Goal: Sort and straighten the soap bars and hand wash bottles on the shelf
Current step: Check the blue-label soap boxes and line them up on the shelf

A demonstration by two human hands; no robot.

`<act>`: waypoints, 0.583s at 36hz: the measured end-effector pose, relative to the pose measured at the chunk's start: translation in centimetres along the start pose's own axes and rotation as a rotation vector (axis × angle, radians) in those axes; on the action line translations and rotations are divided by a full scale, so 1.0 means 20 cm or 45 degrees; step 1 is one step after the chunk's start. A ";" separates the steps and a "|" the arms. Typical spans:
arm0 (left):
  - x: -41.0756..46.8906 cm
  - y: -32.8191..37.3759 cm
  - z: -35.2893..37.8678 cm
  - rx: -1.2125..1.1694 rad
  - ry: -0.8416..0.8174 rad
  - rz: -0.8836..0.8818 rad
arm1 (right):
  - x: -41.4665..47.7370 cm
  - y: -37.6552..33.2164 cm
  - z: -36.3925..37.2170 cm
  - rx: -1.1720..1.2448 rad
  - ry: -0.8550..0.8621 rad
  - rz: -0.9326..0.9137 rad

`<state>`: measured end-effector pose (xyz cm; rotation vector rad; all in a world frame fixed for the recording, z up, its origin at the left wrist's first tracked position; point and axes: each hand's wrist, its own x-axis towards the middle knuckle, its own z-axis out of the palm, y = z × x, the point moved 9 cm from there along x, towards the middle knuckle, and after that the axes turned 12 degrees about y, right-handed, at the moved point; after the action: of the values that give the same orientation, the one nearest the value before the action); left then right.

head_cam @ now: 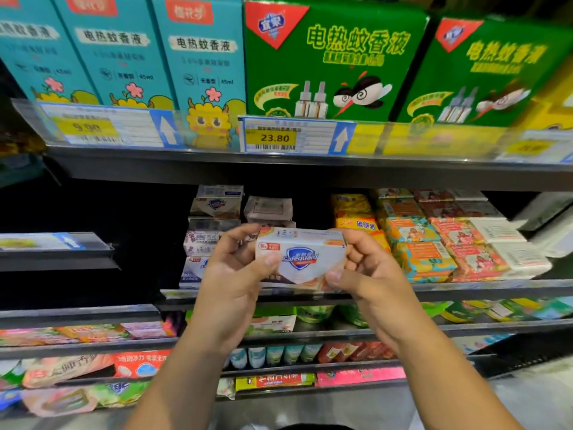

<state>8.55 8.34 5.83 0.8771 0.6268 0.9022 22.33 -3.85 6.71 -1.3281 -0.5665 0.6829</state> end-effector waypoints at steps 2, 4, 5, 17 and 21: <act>0.00 -0.02 -0.01 0.029 0.054 -0.039 | 0.00 0.03 0.01 -0.009 0.013 0.053; 0.01 -0.05 -0.04 0.234 0.108 -0.080 | 0.00 0.05 0.00 -0.059 0.055 0.116; 0.02 -0.08 -0.05 0.405 0.102 -0.109 | 0.00 0.07 -0.01 -0.075 0.077 0.165; 0.03 -0.14 -0.08 1.235 -0.151 -0.140 | 0.01 0.20 -0.08 -0.337 0.018 0.497; 0.02 -0.09 -0.04 0.895 -0.091 -0.162 | 0.03 0.12 -0.03 -0.320 -0.046 0.385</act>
<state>8.81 8.47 3.90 1.4685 0.9484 0.5253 22.90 -3.49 4.23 -1.6597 -0.4960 0.9052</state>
